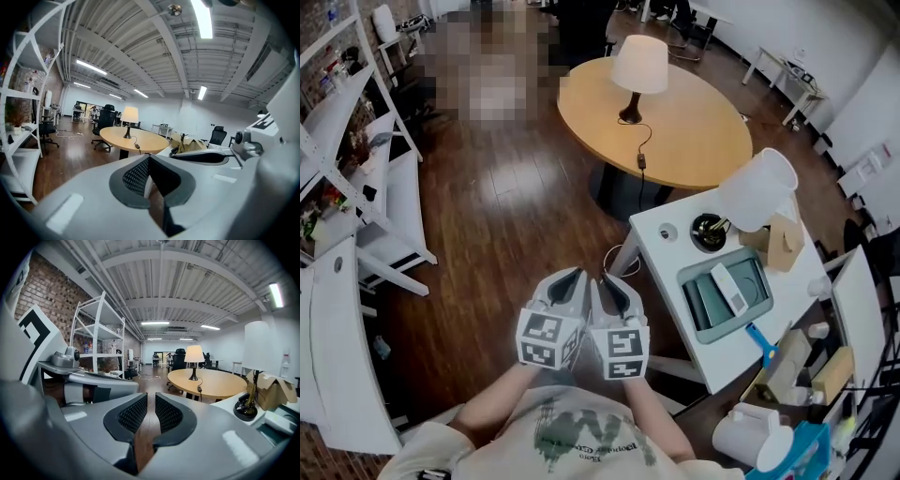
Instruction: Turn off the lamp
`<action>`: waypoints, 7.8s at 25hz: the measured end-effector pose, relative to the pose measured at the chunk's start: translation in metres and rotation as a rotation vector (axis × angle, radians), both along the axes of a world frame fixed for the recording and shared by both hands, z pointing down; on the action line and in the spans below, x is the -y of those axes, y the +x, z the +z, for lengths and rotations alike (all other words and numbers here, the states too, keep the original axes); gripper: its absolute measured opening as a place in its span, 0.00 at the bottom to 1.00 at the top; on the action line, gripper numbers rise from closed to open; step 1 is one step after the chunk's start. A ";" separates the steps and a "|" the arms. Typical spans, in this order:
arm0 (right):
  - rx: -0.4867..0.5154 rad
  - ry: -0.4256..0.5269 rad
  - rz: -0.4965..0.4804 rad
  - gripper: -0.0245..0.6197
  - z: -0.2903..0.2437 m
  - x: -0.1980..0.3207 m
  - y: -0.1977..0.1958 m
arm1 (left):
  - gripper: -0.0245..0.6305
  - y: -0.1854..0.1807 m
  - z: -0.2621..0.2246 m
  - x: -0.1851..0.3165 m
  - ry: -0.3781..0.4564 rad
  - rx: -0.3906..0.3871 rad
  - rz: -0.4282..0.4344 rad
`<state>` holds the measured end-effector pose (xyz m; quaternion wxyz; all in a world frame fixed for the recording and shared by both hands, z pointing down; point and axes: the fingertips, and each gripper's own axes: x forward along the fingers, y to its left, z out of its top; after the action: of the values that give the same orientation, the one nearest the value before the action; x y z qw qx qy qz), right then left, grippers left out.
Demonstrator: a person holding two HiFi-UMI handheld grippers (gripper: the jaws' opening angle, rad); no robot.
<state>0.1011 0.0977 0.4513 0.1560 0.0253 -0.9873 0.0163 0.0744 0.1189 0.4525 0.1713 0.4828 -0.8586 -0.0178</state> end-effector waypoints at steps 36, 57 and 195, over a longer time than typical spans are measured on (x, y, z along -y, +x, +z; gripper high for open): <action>0.069 -0.090 0.141 0.12 0.018 0.150 -0.288 | 0.04 -0.284 0.015 0.142 -0.091 0.036 0.133; 0.042 -0.111 0.384 0.12 0.044 0.274 -0.330 | 0.08 -0.339 0.052 0.265 -0.074 -0.057 0.378; 0.089 -0.056 0.393 0.04 0.008 0.296 -0.345 | 0.04 -0.377 0.015 0.294 0.011 0.053 0.329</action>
<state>-0.2439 -0.1981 0.4594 0.1067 0.2126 -0.9684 0.0749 -0.3031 -0.1746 0.4674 0.1466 0.6179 -0.7722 0.0187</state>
